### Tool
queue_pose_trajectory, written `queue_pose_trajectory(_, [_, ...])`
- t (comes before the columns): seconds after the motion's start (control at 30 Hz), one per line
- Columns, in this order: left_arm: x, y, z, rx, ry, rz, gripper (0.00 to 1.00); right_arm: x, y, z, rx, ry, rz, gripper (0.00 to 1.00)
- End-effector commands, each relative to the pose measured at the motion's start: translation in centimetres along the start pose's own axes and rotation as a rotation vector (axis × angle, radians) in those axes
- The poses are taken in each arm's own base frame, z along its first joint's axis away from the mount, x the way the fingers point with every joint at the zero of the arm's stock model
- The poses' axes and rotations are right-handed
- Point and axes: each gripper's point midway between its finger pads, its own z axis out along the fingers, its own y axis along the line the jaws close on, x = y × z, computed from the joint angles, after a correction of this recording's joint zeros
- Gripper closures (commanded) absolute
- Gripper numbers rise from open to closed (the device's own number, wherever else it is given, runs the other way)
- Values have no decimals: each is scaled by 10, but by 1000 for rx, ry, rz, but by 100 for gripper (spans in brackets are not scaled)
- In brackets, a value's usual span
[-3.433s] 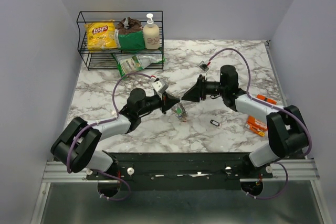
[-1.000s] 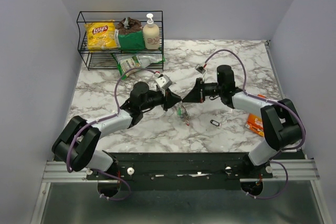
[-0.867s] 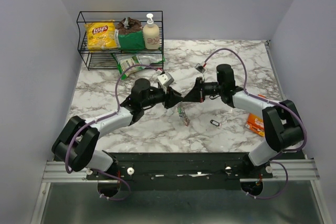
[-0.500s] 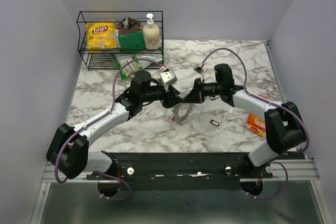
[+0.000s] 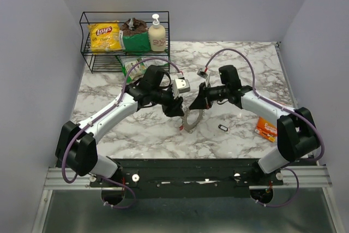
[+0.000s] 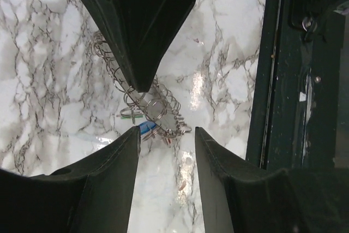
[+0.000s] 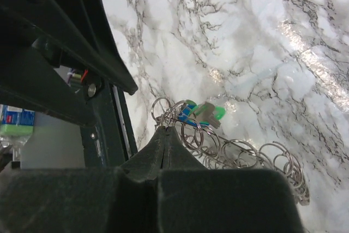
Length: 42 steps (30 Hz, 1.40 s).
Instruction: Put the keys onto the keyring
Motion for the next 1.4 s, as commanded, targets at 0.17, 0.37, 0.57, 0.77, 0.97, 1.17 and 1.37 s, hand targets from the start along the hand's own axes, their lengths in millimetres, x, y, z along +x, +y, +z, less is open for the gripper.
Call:
queue_pose_trajectory(0.17, [-2, -3, 0, 38, -28, 12, 49, -4, 31, 2, -54, 37, -141, 100])
queue_pose_trajectory(0.37, [-3, -10, 0, 63, -77, 57, 48, -7, 41, 1, -82, 47, -191, 100])
queue_pose_trajectory(0.57, [-3, -17, -5, 98, -86, 79, 48, -12, 55, -6, -130, 49, -272, 100])
queue_pose_trajectory(0.77, [-5, -20, -12, 85, -117, 118, 48, -12, 65, -10, -151, 68, -334, 100])
queue_pose_trajectory(0.97, [-10, -22, -15, 79, -157, 148, 48, -8, 70, -7, -162, 81, -369, 100])
queue_pose_trajectory(1.17, [-15, -19, -13, 88, -167, 140, 52, -8, 75, -6, -167, 84, -390, 99])
queue_pose_trajectory(1.37, [-18, -19, -9, 113, -167, 126, 58, -9, 77, -6, -165, 85, -395, 100])
